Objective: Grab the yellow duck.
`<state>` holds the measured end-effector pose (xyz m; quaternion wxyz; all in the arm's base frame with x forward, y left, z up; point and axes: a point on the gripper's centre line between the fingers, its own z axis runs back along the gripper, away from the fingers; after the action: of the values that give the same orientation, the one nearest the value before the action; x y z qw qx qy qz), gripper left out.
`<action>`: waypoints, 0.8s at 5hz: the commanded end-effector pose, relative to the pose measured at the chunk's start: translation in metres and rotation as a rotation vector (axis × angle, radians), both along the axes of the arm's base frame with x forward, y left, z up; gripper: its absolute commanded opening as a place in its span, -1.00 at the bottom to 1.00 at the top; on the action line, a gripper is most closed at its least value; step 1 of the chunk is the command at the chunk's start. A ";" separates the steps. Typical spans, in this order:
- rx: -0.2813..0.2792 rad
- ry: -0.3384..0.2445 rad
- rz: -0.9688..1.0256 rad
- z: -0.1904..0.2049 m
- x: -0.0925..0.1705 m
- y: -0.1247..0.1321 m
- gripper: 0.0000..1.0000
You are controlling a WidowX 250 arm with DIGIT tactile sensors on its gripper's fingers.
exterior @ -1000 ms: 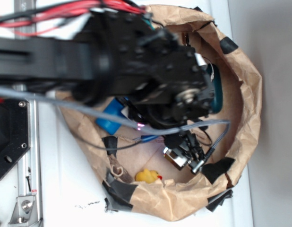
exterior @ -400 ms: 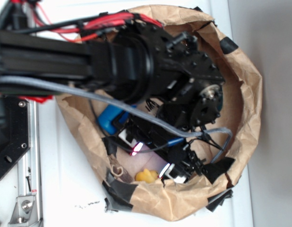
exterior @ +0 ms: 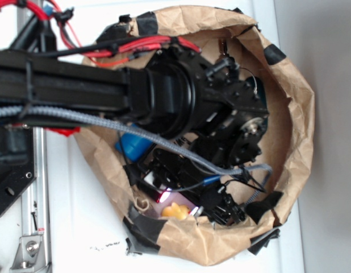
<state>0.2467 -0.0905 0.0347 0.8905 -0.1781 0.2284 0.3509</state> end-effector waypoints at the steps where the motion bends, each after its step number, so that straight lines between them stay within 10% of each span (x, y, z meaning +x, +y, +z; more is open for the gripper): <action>1: 0.044 -0.044 -0.037 0.001 -0.016 -0.002 -1.00; 4: 0.273 -0.395 -0.146 0.087 -0.004 0.109 -1.00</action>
<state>0.2428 0.0127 0.1047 0.9585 -0.1003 0.0481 0.2627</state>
